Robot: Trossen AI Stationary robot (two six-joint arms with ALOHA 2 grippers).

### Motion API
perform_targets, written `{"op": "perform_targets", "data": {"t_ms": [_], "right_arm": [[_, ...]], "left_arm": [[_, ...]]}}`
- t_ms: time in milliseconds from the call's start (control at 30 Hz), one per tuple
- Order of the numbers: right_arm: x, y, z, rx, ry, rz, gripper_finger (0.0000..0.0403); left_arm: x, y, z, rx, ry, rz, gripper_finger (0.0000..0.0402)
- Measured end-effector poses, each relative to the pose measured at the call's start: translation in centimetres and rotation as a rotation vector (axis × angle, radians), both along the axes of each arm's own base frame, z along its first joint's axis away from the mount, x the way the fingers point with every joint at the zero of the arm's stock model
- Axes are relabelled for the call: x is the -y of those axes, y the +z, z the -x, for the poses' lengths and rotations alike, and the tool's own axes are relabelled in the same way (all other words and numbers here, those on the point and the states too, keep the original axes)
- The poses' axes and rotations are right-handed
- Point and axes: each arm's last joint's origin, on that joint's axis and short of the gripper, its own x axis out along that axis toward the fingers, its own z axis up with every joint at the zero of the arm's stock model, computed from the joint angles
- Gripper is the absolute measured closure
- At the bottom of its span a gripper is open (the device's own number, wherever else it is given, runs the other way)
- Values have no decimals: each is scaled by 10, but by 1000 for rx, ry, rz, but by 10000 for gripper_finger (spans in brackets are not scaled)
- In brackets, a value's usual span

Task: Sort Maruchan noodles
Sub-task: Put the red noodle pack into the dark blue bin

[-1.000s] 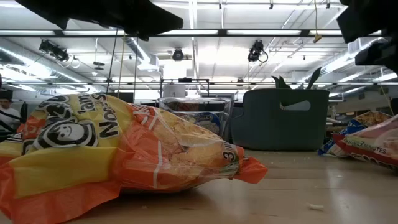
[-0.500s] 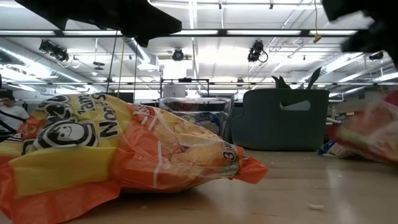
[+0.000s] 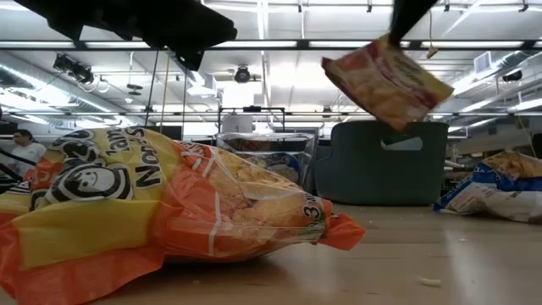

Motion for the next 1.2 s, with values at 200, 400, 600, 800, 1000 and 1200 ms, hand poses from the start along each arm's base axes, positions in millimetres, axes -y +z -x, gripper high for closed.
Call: {"op": "perform_targets", "data": {"t_ms": [200,400,600,800,1000,1200], "right_arm": [[63,17,-1,-21,-61,61,396],[116,29,7,5,-53,0,396],[144,-1,8,-15,-31,-139,396],[142,-48,5,-35,74,-303,396],[161,-90,14,-47,-18,-279,390],[173,-99,22,-48,-131,-309,360]], "left_arm": [[5,-2,2,-21,-17,1,335],[6,-3,2,-34,-22,-4,335],[5,-4,2,-35,3,-21,335],[5,-5,3,-46,14,-28,335],[5,-5,3,-42,5,-68,335],[4,-5,2,-37,38,-103,335]]}}
